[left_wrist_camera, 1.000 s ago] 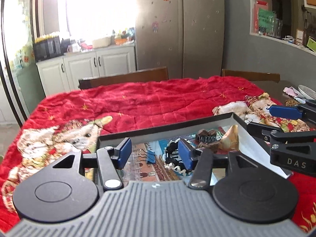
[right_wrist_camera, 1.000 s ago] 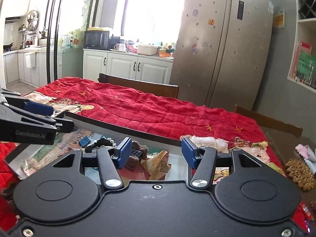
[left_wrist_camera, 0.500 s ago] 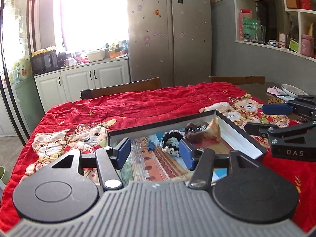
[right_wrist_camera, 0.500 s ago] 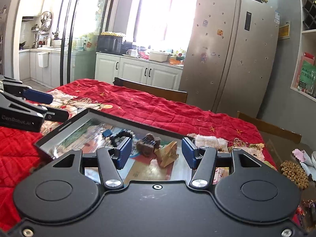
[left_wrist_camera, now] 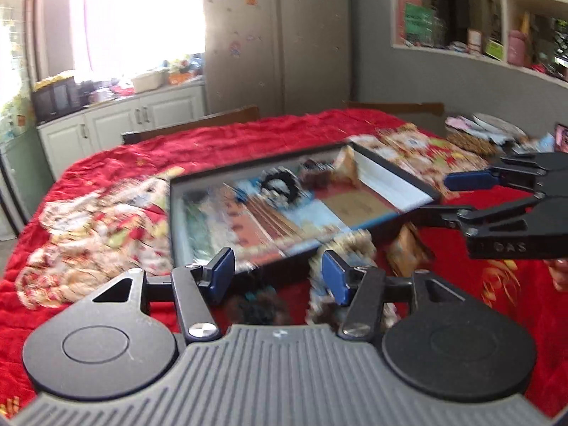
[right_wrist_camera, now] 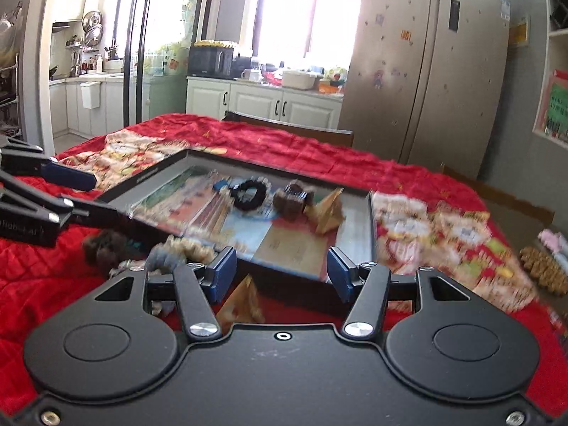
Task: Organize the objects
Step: 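Move the left tool to the cream crochet scrunchie while the right tool approaches a tan paper pyramid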
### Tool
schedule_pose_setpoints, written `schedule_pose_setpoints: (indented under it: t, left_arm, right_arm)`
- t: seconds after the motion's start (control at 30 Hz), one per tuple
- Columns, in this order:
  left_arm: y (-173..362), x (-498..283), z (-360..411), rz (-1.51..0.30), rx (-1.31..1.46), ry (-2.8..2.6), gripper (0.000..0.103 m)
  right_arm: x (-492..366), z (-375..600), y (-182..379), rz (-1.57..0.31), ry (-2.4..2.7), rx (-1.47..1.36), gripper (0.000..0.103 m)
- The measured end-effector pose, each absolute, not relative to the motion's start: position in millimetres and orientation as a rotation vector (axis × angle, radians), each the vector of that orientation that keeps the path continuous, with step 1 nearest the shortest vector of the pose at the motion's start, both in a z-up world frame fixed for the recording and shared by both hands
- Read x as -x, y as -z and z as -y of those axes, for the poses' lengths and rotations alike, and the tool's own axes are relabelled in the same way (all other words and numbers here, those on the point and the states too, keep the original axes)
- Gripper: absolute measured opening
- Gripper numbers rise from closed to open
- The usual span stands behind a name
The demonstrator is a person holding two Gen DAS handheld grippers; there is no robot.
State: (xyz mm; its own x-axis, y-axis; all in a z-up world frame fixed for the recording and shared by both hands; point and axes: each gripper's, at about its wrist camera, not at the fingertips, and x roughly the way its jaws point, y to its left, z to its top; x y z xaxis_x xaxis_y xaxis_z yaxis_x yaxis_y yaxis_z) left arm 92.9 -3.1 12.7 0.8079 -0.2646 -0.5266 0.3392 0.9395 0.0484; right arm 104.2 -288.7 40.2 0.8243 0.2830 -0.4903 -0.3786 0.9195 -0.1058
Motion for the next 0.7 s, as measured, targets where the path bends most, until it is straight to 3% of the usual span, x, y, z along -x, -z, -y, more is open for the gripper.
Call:
schedule_pose_setpoints:
  t: [0.3,0.7]
  left_arm:
    - [16,-85,16,-0.559,-0.206,0.417,0.067]
    - [30,-87,25,-0.561,-0.242,0.441,0.038]
  right_arm:
    - [-107,284,-15,-0.516,-0.376,0.157,0.055]
    - [-115,281,1,-0.553,-0.381,0.135,0.048]
